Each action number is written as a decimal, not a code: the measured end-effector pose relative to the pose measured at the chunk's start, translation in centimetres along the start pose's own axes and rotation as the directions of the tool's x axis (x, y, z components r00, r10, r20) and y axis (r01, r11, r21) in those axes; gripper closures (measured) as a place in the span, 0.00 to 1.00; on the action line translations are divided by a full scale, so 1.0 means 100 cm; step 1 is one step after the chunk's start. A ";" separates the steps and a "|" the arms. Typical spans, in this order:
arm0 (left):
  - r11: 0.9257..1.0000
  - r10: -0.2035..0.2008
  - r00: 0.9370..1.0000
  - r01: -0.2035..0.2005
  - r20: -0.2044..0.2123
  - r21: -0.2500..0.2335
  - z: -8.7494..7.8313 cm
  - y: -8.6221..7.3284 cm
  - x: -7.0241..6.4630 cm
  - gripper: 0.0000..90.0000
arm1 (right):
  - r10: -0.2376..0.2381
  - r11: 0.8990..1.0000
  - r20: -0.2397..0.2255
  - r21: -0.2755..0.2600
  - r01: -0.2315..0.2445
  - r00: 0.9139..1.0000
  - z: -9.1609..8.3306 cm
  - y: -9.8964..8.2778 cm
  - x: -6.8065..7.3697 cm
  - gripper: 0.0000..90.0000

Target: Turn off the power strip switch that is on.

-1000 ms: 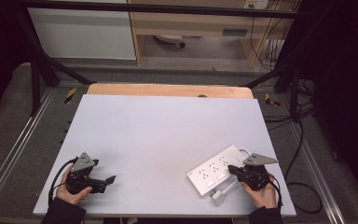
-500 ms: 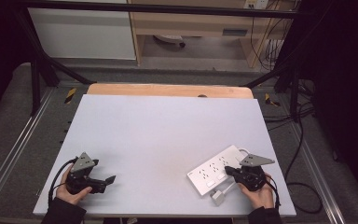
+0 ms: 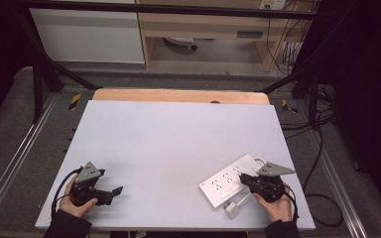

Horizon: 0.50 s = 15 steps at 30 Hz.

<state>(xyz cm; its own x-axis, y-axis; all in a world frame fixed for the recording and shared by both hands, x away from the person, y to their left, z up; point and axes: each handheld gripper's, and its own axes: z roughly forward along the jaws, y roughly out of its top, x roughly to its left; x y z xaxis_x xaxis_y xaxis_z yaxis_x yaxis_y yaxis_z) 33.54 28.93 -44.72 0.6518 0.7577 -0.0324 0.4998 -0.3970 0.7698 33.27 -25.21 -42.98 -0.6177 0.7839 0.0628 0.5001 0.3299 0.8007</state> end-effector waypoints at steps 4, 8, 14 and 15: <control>1.000 0.001 1.000 -0.001 0.000 0.001 0.000 0.000 0.000 0.05 | 0.021 1.000 0.017 -0.010 -0.021 1.000 -0.003 0.000 -0.003 0.74; 1.000 0.001 1.000 -0.001 0.000 0.001 0.000 0.000 0.000 0.05 | 0.030 0.999 0.040 -0.015 -0.029 0.999 -0.004 -0.001 -0.007 0.57; 1.000 0.001 1.000 -0.001 0.001 0.002 0.000 0.000 0.000 0.05 | 0.053 0.999 0.058 -0.010 -0.052 0.997 -0.004 -0.004 -0.011 0.30; 1.000 0.000 1.000 -0.001 0.001 0.002 0.000 0.000 0.000 0.05 | 0.054 0.999 0.073 -0.007 -0.054 0.996 -0.005 -0.006 -0.013 0.25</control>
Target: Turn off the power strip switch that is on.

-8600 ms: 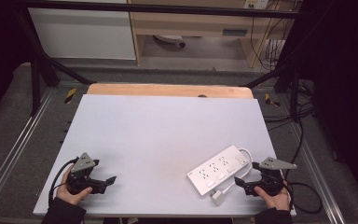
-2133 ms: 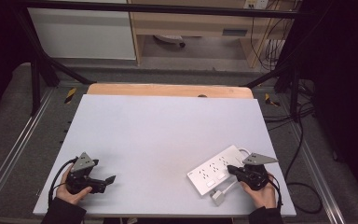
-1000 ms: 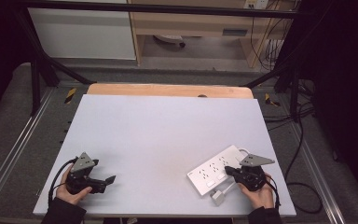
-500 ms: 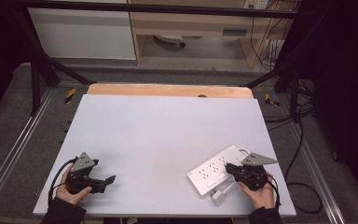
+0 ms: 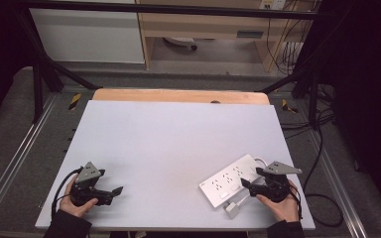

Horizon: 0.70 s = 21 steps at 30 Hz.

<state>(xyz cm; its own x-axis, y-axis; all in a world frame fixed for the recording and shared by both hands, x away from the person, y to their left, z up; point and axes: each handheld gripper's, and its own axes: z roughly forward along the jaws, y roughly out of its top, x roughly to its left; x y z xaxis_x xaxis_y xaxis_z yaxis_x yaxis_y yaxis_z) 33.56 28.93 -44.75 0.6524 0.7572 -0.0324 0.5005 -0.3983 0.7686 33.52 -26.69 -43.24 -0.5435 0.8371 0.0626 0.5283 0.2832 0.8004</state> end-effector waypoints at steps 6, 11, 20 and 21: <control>1.000 0.000 1.000 0.000 0.001 0.001 0.000 0.000 0.000 0.05 | 0.007 1.000 0.016 0.002 -0.008 1.000 -0.002 -0.002 -0.005 0.08; 1.000 -0.001 1.000 0.001 0.001 0.002 0.000 0.000 0.000 0.05 | 0.018 1.000 0.028 0.017 -0.019 0.999 -0.006 -0.006 -0.012 0.01; 1.000 -0.001 1.000 0.001 0.001 0.001 0.000 0.000 0.000 0.05 | 0.008 0.999 0.015 0.047 -0.009 1.000 -0.007 -0.012 -0.018 0.01; 1.000 -0.001 1.000 0.001 0.002 0.002 0.000 0.000 0.000 0.05 | 0.003 0.999 0.013 0.051 -0.004 1.000 -0.008 -0.013 -0.019 0.01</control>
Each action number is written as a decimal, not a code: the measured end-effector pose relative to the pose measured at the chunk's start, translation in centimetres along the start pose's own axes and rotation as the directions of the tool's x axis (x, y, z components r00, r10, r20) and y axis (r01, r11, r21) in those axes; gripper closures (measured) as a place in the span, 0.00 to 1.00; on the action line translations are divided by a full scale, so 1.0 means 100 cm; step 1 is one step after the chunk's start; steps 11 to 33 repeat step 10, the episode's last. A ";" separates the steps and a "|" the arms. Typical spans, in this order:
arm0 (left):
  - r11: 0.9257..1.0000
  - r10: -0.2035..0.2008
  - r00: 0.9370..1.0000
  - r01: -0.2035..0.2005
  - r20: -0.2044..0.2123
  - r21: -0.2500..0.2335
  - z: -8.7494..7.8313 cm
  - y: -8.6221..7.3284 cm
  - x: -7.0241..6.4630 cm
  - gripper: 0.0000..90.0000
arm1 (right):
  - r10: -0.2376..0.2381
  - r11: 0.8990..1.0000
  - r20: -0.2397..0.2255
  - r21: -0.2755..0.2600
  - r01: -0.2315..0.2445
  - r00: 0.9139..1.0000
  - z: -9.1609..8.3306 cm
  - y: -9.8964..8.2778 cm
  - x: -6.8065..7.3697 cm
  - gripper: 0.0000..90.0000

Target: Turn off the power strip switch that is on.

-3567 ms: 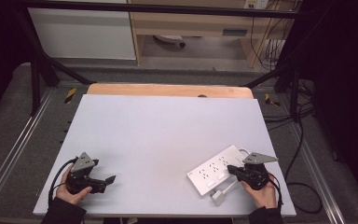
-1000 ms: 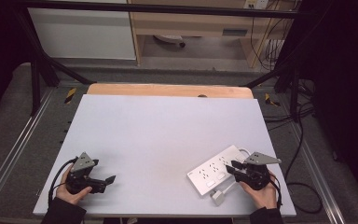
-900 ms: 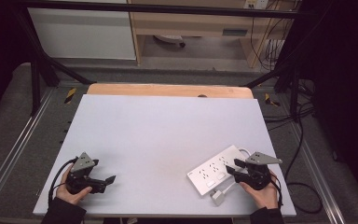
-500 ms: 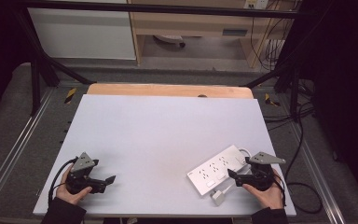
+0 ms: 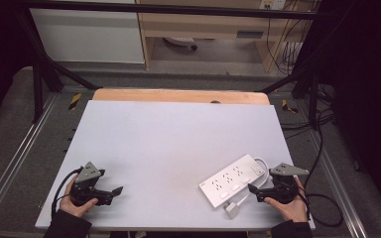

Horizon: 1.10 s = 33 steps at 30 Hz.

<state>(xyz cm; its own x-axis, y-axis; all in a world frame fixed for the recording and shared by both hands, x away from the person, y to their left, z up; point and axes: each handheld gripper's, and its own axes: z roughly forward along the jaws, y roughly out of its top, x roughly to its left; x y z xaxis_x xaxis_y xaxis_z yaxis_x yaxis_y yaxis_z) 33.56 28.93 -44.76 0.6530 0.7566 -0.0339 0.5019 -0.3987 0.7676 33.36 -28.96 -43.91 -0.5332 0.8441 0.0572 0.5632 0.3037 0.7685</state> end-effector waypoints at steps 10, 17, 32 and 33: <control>1.000 0.000 1.000 0.000 0.002 0.001 0.000 0.000 0.000 0.05 | -0.012 1.000 -0.019 0.002 0.012 1.000 -0.001 -0.001 0.000 0.01; 1.000 0.000 1.000 0.000 0.002 0.001 0.000 0.000 0.000 0.05 | -0.012 1.000 -0.019 0.002 0.012 1.000 -0.001 -0.001 0.000 0.01; 1.000 0.000 1.000 0.000 0.002 0.001 0.000 0.000 0.000 0.05 | -0.012 1.000 -0.019 0.002 0.012 1.000 -0.001 -0.001 0.000 0.01; 1.000 0.000 1.000 0.000 0.002 0.001 0.000 0.000 0.000 0.05 | -0.012 1.000 -0.019 0.002 0.012 1.000 -0.001 -0.001 0.000 0.01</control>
